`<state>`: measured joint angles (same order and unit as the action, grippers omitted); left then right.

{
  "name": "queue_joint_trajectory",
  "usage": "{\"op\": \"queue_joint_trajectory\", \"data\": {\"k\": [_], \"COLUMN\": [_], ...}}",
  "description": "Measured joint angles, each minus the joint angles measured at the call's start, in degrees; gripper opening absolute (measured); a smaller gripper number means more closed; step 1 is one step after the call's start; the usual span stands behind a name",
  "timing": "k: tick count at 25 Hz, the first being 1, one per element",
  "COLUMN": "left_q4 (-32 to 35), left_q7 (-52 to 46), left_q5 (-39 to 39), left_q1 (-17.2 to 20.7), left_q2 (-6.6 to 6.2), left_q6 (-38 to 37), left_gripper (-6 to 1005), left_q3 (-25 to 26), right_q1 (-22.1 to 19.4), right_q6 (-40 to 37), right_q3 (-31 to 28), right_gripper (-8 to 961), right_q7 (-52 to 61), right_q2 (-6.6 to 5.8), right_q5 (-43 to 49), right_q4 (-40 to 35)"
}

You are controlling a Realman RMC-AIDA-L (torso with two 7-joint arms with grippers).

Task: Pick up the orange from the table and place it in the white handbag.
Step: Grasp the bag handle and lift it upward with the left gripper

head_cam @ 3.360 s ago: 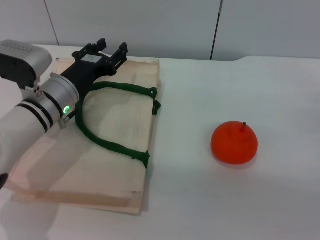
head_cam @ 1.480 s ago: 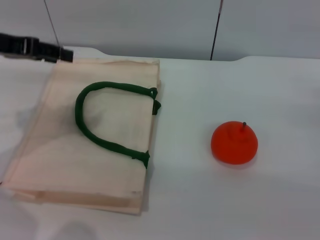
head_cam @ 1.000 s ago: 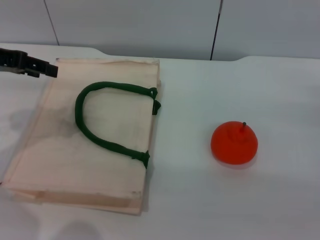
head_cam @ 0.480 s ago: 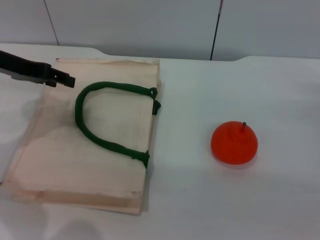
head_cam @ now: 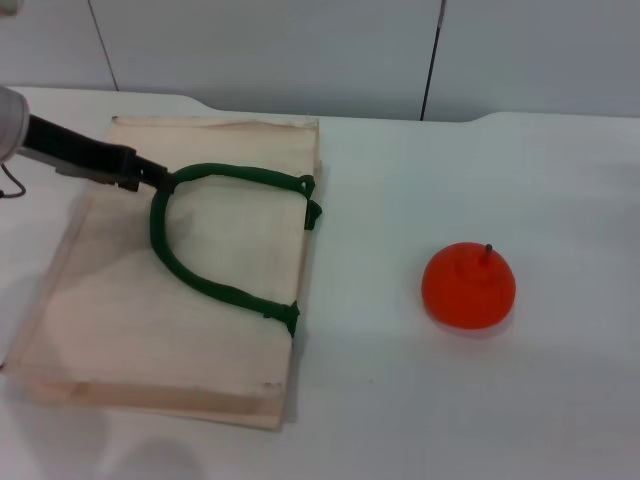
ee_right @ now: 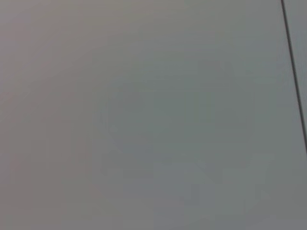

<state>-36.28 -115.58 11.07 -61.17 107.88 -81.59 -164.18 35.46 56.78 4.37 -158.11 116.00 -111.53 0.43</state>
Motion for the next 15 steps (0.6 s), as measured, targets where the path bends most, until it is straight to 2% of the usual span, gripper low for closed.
{"op": "queue_joint_trajectory", "data": {"k": [10, 15], "left_q4": [2.6, 6.8], "left_q7": [-1.7, -2.1], "left_q5": [2.5, 2.6], "left_q1": [-0.3, -0.3], "left_q2": [0.1, 0.04], "left_q6": [4.1, 7.8], "left_gripper": [574, 567], "left_q3": [0.0, 0.0], "right_q1": [0.3, 0.4], "right_q6": [0.0, 0.0], "right_q3": [0.6, 0.6], "right_gripper": [771, 771], "right_q7": [0.0, 0.0], "right_q2": [0.09, 0.05], "right_q5": [0.0, 0.0], "right_q4": [0.5, 0.6]}}
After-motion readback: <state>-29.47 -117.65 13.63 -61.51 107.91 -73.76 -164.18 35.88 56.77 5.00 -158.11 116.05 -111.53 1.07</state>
